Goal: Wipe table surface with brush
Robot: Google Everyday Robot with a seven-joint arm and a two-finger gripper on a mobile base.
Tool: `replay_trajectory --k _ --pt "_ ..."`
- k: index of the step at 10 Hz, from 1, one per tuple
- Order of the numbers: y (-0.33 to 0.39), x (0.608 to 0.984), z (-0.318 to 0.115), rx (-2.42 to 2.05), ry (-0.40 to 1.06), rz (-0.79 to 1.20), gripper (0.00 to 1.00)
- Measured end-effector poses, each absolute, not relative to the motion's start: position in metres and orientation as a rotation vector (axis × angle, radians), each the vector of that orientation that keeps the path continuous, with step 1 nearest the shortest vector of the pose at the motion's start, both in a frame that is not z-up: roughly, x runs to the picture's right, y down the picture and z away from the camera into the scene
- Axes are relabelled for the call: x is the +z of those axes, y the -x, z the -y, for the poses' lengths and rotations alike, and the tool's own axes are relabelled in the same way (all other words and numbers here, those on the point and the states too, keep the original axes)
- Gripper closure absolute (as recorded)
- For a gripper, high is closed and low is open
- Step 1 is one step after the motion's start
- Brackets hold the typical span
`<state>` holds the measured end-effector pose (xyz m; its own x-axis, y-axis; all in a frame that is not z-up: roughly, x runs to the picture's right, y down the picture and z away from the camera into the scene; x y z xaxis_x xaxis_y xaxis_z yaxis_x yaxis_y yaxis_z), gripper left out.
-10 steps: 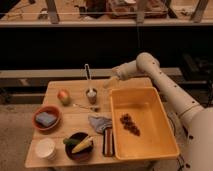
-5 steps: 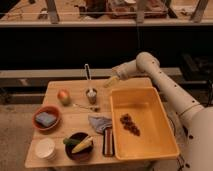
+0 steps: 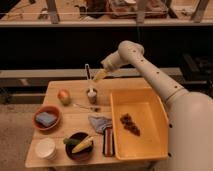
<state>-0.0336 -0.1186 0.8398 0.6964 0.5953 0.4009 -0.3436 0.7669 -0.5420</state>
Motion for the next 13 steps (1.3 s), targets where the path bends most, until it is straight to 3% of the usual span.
replay_trajectory --k 10,13 --pt "0.087 0.865 0.116 0.562 0.522 0.726 0.21" --pt "0.089 0.879 0.108 0.581 0.545 0.738 0.41"
